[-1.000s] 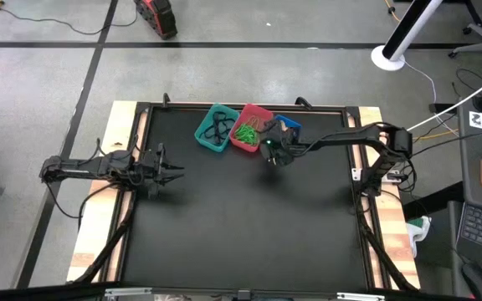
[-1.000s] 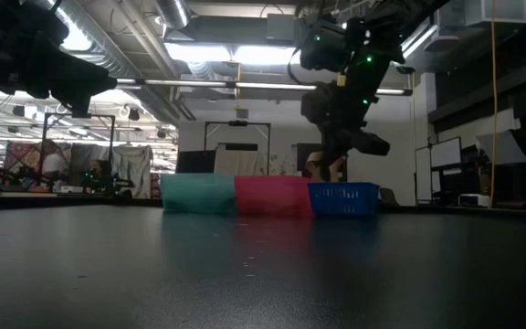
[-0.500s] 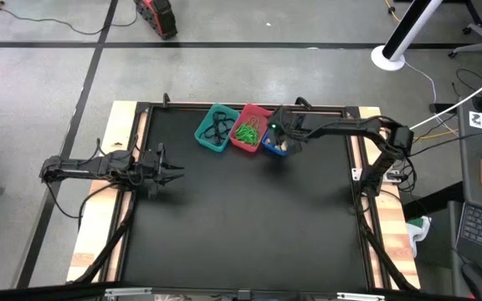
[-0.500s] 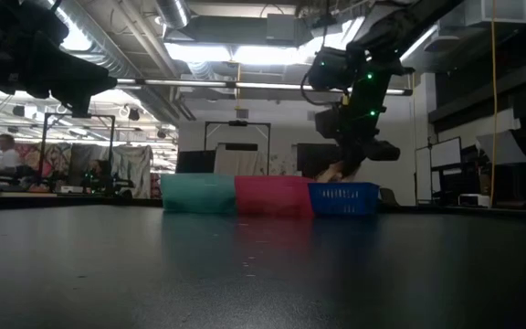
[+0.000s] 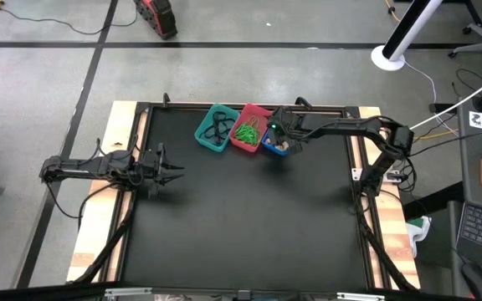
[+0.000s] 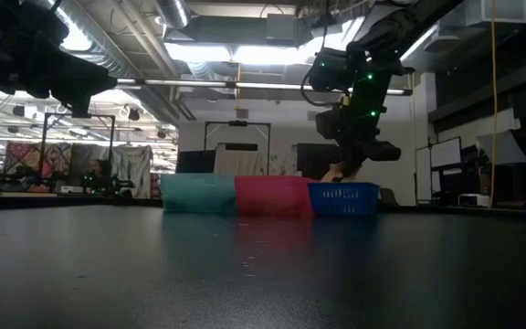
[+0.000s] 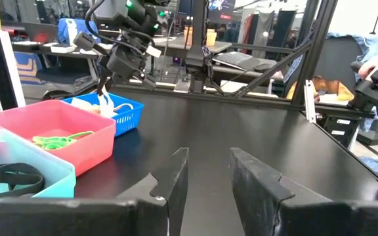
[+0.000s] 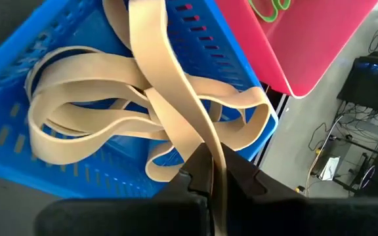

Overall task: Sort rubber bands into baskets
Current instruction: Adjust the brown rubber band

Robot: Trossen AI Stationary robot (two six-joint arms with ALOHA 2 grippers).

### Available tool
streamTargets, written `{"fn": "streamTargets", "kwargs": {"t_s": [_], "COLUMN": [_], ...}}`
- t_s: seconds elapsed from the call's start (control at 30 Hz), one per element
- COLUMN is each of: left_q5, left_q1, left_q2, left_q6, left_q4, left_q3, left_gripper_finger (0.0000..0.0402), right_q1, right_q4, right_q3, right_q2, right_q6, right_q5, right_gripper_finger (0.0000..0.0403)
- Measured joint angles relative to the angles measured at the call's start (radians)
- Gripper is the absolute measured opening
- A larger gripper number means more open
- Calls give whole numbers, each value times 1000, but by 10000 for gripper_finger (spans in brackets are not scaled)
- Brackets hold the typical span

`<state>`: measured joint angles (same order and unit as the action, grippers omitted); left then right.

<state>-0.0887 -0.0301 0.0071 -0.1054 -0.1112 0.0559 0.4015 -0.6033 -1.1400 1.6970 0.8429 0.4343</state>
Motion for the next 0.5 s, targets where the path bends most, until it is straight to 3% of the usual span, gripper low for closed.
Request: {"fn": "streamTargets", "kwargs": {"t_s": [0.3, 0.4, 0.5], "left_q5": [0, 0, 0], "left_q1": [0, 0, 0], "left_q2": [0, 0, 0], "left_q6": [-1, 0, 0], "left_q4": [0, 0, 0], "left_q3": [0, 0, 0], "left_gripper_finger": [109, 109, 109], "right_q1": [-1, -1, -1], "right_q4": [-3, -5, -1], "right_q3": [0, 0, 0], "right_q2": [0, 0, 0], "right_q6": [0, 0, 0], "right_q5": [22, 50, 70], "right_gripper_finger": [23, 52, 105]}}
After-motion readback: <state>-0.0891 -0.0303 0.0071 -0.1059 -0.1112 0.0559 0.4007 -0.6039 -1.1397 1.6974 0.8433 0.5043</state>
